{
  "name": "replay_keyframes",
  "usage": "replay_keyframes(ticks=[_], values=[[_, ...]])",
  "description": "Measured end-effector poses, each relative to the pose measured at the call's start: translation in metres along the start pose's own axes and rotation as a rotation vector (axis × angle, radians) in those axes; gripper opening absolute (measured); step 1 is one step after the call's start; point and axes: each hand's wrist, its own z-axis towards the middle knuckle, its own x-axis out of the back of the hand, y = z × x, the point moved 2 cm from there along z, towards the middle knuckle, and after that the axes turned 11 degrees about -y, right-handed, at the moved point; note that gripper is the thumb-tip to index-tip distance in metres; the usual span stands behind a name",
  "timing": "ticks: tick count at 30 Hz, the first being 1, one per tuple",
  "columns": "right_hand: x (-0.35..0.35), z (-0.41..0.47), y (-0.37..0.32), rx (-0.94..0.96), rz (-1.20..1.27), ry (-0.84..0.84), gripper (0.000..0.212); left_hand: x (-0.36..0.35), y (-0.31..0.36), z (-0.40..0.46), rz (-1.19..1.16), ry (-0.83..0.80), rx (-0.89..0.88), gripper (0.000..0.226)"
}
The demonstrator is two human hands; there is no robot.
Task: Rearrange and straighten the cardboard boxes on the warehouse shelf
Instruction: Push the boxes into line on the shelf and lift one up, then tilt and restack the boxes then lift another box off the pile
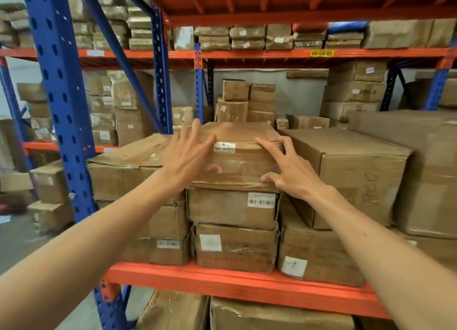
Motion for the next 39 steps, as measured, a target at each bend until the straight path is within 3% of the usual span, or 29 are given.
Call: replay_keyframes(ticks=[6, 20, 25, 29, 34, 39], values=[[-0.004, -0.01, -0.008, 0.05, -0.159, -0.082, 0.101, -0.037, -0.019, -0.007, -0.088, 0.005, -0.258, 0.08], [-0.015, -0.012, -0.028, -0.146, -0.11, -0.108, 0.1, -0.036, -0.023, -0.005, -0.11, -0.087, -0.26, 0.081], [-0.015, -0.035, -0.03, -0.126, -0.039, -0.108, 0.09, -0.03, -0.024, -0.004, -0.082, -0.101, -0.275, 0.101], [-0.007, -0.076, -0.009, -0.224, 0.161, 0.143, 0.078, -0.015, 0.01, -0.003, -0.164, 0.037, -0.333, 0.11], [0.002, -0.144, 0.046, -0.52, 0.501, 0.541, 0.064, 0.021, 0.094, 0.013, -0.229, 0.142, -0.507, 0.107], [-0.014, -0.2, 0.105, -0.787, 1.0, 0.589, 0.072, 0.046, 0.194, 0.041, -0.181, 0.084, -0.655, 0.104]])
